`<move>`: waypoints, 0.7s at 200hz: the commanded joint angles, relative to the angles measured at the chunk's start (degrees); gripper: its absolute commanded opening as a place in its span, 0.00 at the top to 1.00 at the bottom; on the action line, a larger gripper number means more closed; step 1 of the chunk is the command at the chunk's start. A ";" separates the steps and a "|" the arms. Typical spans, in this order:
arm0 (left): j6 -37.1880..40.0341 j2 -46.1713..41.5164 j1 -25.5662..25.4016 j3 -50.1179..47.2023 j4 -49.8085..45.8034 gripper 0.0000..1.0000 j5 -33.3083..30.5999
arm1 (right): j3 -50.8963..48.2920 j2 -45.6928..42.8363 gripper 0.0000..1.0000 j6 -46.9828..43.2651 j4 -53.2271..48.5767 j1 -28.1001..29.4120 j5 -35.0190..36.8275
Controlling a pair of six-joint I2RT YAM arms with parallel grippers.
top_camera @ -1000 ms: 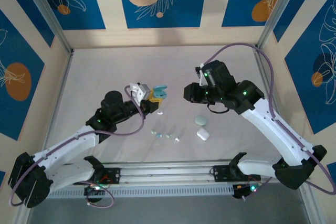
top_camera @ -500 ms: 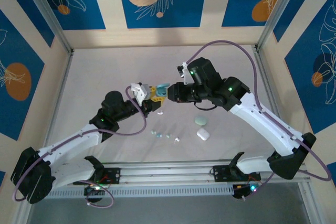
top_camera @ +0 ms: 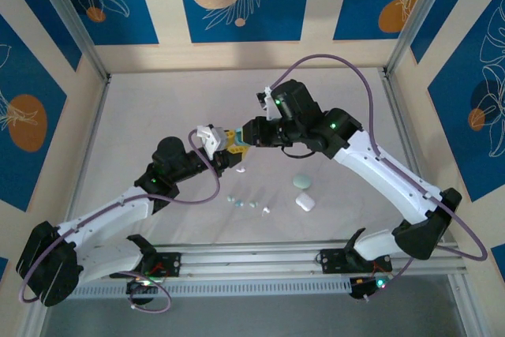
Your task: Insert the wireless bluetooth earbuds into the charging case
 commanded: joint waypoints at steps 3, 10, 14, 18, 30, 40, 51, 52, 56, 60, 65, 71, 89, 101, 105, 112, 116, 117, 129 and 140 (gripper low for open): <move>-0.26 -0.76 -0.78 0.79 2.17 0.71 1.92 | 2.33 0.46 0.78 -0.75 0.02 0.34 1.45; -0.27 -0.96 -0.76 0.68 2.30 0.71 1.66 | 2.92 0.95 0.78 -1.25 -0.56 0.34 1.11; -0.21 -1.00 -0.79 0.63 2.34 0.71 1.39 | 3.66 1.48 0.78 -1.55 -1.42 0.40 1.09; -0.25 -1.07 -0.80 0.64 2.37 0.71 1.25 | 4.08 1.72 0.78 -1.70 -2.00 0.50 1.18; -0.06 -1.33 -0.81 0.71 2.14 0.71 0.56 | 5.67 2.69 0.78 -2.18 -4.49 1.14 2.22; 0.16 -1.47 -0.82 0.69 1.96 0.71 -0.26 | 6.61 3.14 0.78 -2.39 -5.88 1.58 2.56; 0.60 -1.67 -0.87 0.62 1.97 0.71 -1.10 | 7.99 3.93 0.78 -2.65 -8.40 2.20 3.44; 0.65 -1.68 -0.88 0.63 1.99 0.71 -1.19 | 8.14 4.05 0.78 -2.69 -8.69 2.24 3.60; 0.69 -1.76 -0.86 0.60 2.06 0.71 -1.51 | 8.58 4.26 0.78 -2.73 -9.45 2.38 4.15; 0.77 -1.77 -0.88 0.55 2.20 0.71 -1.70 | 9.12 4.61 0.78 -2.86 -10.46 2.72 4.72; 0.88 -1.77 -0.79 0.52 2.31 0.71 -1.88 | 9.76 5.08 0.78 -3.18 -11.50 3.08 5.26; 0.85 -1.70 -0.86 0.59 2.50 0.71 -2.10 | 10.51 5.71 0.78 -3.59 -12.58 3.43 5.52; 0.93 -1.41 -0.82 0.73 2.93 0.71 -2.07 | 11.79 6.99 0.78 -4.44 -13.50 4.19 4.24; 0.95 -1.26 -0.84 0.84 3.13 0.71 -2.21 | 12.61 7.72 0.79 -4.45 -14.46 4.90 5.08; 0.90 -1.24 -0.91 0.88 3.17 0.71 -2.26 | 12.87 7.92 0.79 -4.41 -14.98 5.23 5.89; 0.96 -1.32 -0.86 0.79 3.38 0.71 -2.38 | 13.04 8.12 0.79 -4.51 -15.35 5.50 6.42; 0.96 -1.38 -0.84 0.81 3.39 0.71 -2.41 | 13.03 8.29 0.79 -4.58 -15.55 5.50 6.54; 0.96 -1.40 -0.81 0.81 3.40 0.71 -2.46 | 13.03 8.30 0.79 -4.58 -15.56 5.47 6.55; 0.96 -1.50 -0.88 0.80 3.40 0.71 -2.71 | 13.20 8.55 0.79 -4.38 -16.20 5.57 7.58; 0.88 -1.50 -0.90 0.73 3.60 0.71 -2.63 | 13.17 8.57 0.79 -4.39 -16.65 5.66 9.53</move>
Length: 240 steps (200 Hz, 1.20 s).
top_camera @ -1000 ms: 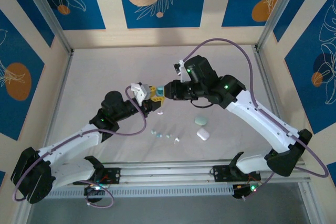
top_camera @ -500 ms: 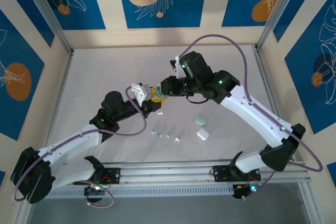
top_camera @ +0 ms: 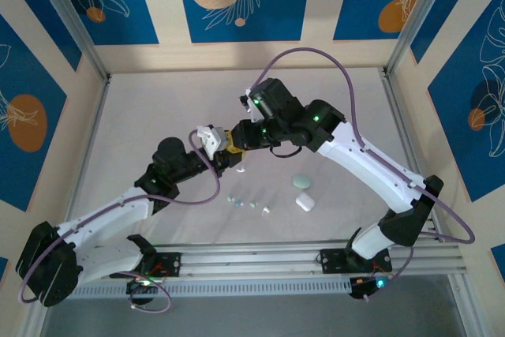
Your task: Insert the wireless bluetooth earbuds into the charging case
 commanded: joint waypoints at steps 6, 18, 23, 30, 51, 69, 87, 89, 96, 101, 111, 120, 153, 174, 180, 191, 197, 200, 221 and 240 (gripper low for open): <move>0.81 -1.22 -0.55 0.72 3.88 0.71 -0.63 | 1.14 0.62 0.79 -1.09 -5.77 0.40 4.35; 0.83 -1.33 -0.57 0.67 3.89 0.71 -0.23 | 0.64 0.14 0.79 -0.55 -5.12 -0.06 5.40; 0.89 -1.31 -0.59 0.61 3.97 0.71 0.07 | 0.52 -0.04 0.79 -0.32 -4.91 -0.18 5.90; 1.01 -1.42 -0.52 0.50 4.11 0.71 0.57 | 0.29 -0.42 0.79 -0.29 -4.35 -0.42 6.25; 1.07 -1.42 -0.54 0.51 3.76 0.71 1.73 | -0.34 -1.06 0.79 -0.47 -2.35 -1.49 4.28; 1.08 -1.28 -0.51 0.83 3.09 0.71 2.63 | -0.56 -1.07 0.79 -0.30 -1.04 -1.73 3.14; 0.98 -1.20 -0.53 1.06 2.86 0.71 2.97 | -0.86 -1.13 0.79 0.08 -0.49 -1.86 3.19; 0.98 -1.24 -0.53 1.09 2.86 0.71 2.99 | -0.90 -1.15 0.79 0.12 -0.34 -1.93 3.19; 0.89 -1.19 -0.53 1.08 2.79 0.71 2.97 | -1.04 -1.24 0.79 0.14 -0.07 -1.99 3.32; 0.83 -1.22 -0.56 1.08 2.91 0.71 3.08 | -0.96 -1.24 0.79 0.30 -0.12 -1.99 3.59; 0.82 -1.25 -0.55 1.08 2.94 0.71 3.17 | -0.68 -1.07 0.79 0.37 -0.21 -1.99 3.82; 0.81 -1.25 -0.54 1.10 2.85 0.71 3.17 | -0.78 -0.89 0.79 0.38 -0.22 -1.94 3.81; 0.48 -0.97 -0.52 1.28 3.60 0.71 2.24 | 0.37 0.24 0.79 -0.91 -1.56 -1.13 3.03; 0.54 -0.80 -0.59 1.45 3.45 0.71 1.17 | 0.99 0.46 0.77 -2.14 -2.13 -0.25 1.75; 0.60 -0.81 -0.53 1.45 3.55 0.71 1.07 | 1.33 0.60 0.77 -2.38 -2.63 -0.10 1.60; 0.54 -0.72 -0.54 1.54 3.68 0.71 0.90 | 1.72 0.99 0.75 -2.73 -3.58 0.04 1.42; 0.46 -0.68 -0.52 1.58 3.77 0.71 0.89 | 2.01 1.24 0.74 -2.78 -4.08 0.10 1.26; 0.43 -0.59 -0.56 1.55 3.91 0.71 0.89 | 2.06 1.30 0.74 -2.85 -4.28 0.08 1.26; 0.11 -0.35 -0.57 1.65 4.30 0.71 1.04 | 2.34 1.66 0.71 -3.11 -4.54 0.06 0.70; 0.03 -0.37 -0.52 1.73 4.28 0.71 1.24 | 2.43 1.58 0.70 -2.79 -4.19 -0.03 0.05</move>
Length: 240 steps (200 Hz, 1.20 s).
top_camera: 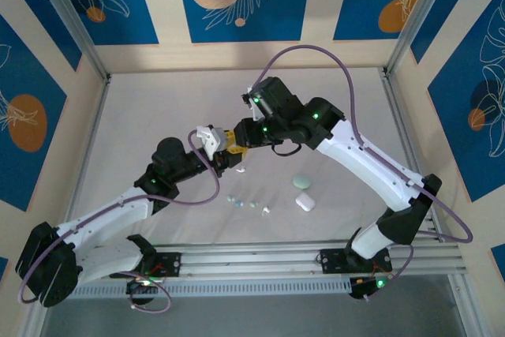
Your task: Insert the wireless bluetooth earbuds into the charging case
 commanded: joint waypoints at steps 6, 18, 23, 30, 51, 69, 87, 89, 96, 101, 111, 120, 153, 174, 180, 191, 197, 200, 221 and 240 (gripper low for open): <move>0.08 -0.24 -0.56 1.72 3.87 0.71 0.17 | 1.47 0.57 0.69 -0.78 -2.29 0.45 -3.14; 0.06 -0.39 -0.56 1.81 3.60 0.71 0.08 | 1.51 0.42 0.69 -0.75 -2.14 0.45 -3.42; 0.10 -0.48 -0.56 1.76 3.60 0.71 0.08 | 1.51 0.26 0.69 -0.70 -2.11 0.45 -3.55; 0.13 -0.57 -0.52 1.71 3.57 0.71 0.04 | 1.65 0.15 0.68 -0.74 -2.07 0.42 -3.85; 0.12 -0.72 -0.58 1.71 3.35 0.71 -0.02 | 1.31 -0.63 0.67 -0.81 -1.53 0.19 -5.45; 0.12 -0.65 -0.53 1.77 3.37 0.71 -0.16 | 0.99 -1.42 0.66 -0.59 -1.37 -0.20 -6.41; 0.12 -0.82 -0.54 1.47 3.59 0.71 -0.35 | 0.37 -2.91 0.65 -0.18 -1.20 -0.55 -6.84; 0.12 -0.87 -0.51 1.45 3.55 0.71 -0.42 | 0.29 -3.16 0.65 -0.19 -1.13 -0.59 -6.88; 0.17 -1.03 -0.53 1.28 3.61 0.71 -0.49 | -0.24 -3.97 0.65 -0.12 -0.70 -0.84 -7.29; 0.13 -1.23 -0.52 1.13 3.65 0.71 -0.53 | -0.80 -4.57 0.65 -0.09 -0.25 -1.12 -7.69; 0.15 -1.50 -0.52 0.99 3.71 0.71 -0.29 | -2.04 -5.93 0.65 0.21 0.87 -1.79 -8.23; 0.04 -1.68 -0.58 0.84 3.73 0.71 0.35 | -3.14 -6.81 0.65 0.31 1.62 -2.55 -8.35; -1.90 -2.12 -0.53 1.15 3.93 0.71 4.23 | -4.04 -6.94 0.65 0.42 2.15 -4.77 -10.71; -2.84 -2.52 -0.53 1.77 3.33 0.70 6.33 | -4.25 -6.52 0.64 0.61 3.69 -5.07 -11.93; -2.92 -2.61 -0.55 1.89 3.04 0.70 6.93 | -4.19 -6.35 0.64 0.68 4.21 -5.20 -12.33; -3.25 -2.88 -0.55 1.98 2.92 0.70 7.75 | -3.86 -5.93 0.65 0.75 4.69 -5.41 -12.66; -3.43 -2.99 -0.56 2.02 2.93 0.70 8.12 | -3.54 -5.58 0.65 0.75 4.81 -5.43 -12.60; -3.47 -3.09 -0.55 2.03 2.93 0.70 8.40 | -3.33 -5.40 0.65 0.75 4.76 -5.53 -12.57; -4.16 -3.46 -0.55 2.07 3.10 0.69 9.67 | -2.21 -4.73 0.65 0.48 5.18 -5.69 -12.26; -5.10 -4.21 -0.54 1.43 3.68 0.69 7.35 | -1.70 -4.60 0.64 0.21 5.55 -5.78 -13.74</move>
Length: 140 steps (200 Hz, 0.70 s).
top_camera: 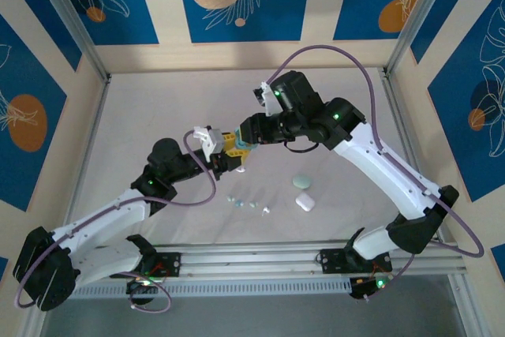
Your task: Insert the wireless bluetooth earbuds into the charging case
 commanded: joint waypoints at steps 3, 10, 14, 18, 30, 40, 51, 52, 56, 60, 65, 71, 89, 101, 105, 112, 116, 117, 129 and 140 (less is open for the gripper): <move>-1.45 -2.40 -0.45 1.07 3.32 0.69 1.23 | 2.06 0.72 0.64 -0.07 2.01 -0.45 -2.80; -1.51 -2.87 -0.40 0.71 3.41 0.70 -0.51 | 2.05 0.46 0.63 -0.49 1.99 -0.45 -3.78; -1.60 -3.10 -0.45 0.48 3.33 0.70 -1.75 | 1.99 0.18 0.63 -0.74 2.00 -0.45 -4.38; -1.69 -3.42 -0.47 0.27 3.26 0.70 -2.94 | 1.79 -0.10 0.62 -0.88 1.98 -0.47 -4.86; -1.70 -4.29 -0.34 -0.35 3.22 0.69 -5.24 | 0.80 -1.51 0.61 -1.10 2.30 -0.45 -5.95; -1.83 -4.78 -0.38 -0.46 2.47 0.69 -6.67 | -0.47 -2.94 0.61 -1.13 3.42 -0.65 -7.21; -1.87 -5.22 -0.36 -0.48 1.74 0.69 -7.17 | -2.06 -4.52 0.60 -0.78 4.58 -1.13 -8.60; -1.92 -5.20 -0.33 -0.51 1.67 0.69 -7.14 | -2.16 -4.63 0.60 -0.78 4.62 -1.14 -8.77; -2.02 -5.25 -0.35 -0.64 1.69 0.69 -7.19 | -2.60 -5.11 0.60 -0.64 4.90 -1.44 -9.40; -2.22 -5.34 -0.33 -0.73 1.77 0.69 -7.32 | -3.01 -5.53 0.59 -0.52 5.11 -1.70 -9.91; -2.45 -5.47 -0.31 -0.84 1.85 0.69 -7.48 | -3.36 -6.01 0.59 -0.50 5.23 -1.95 -10.45; -2.63 -5.57 -0.38 -0.96 2.12 0.69 -7.60 | -3.66 -6.42 0.59 -0.41 5.14 -2.27 -10.69; -3.02 -5.99 -0.32 -0.91 1.84 0.69 -8.30 | -4.37 -7.79 0.58 -0.50 5.04 -2.82 -11.22; -3.01 -6.34 -0.36 -0.91 1.74 0.69 -8.75 | -4.91 -8.89 0.58 -0.42 5.22 -3.15 -11.27; -3.01 -6.39 -0.24 -0.86 1.59 0.69 -8.94 | -5.10 -9.36 0.58 -0.42 5.12 -3.25 -11.16; -3.01 -6.71 -0.26 -0.83 1.44 0.69 -9.27 | -5.60 -10.02 0.58 -0.42 5.28 -3.45 -10.61; -2.89 -6.94 -0.29 -0.84 1.36 0.69 -9.38 | -5.97 -10.51 0.58 -0.44 5.33 -3.71 -10.21; -2.91 -6.93 -0.30 -0.92 1.35 0.69 -9.39 | -6.05 -10.66 0.58 -0.47 5.35 -3.75 -10.15; -2.84 -7.57 -0.29 -0.85 0.96 0.69 -9.86 | -7.75 -12.23 0.58 -0.36 4.93 -5.07 -8.37; -2.74 -8.43 -0.26 -0.80 0.15 0.69 -10.40 | -10.37 -13.71 0.59 0.13 4.46 -6.95 -6.15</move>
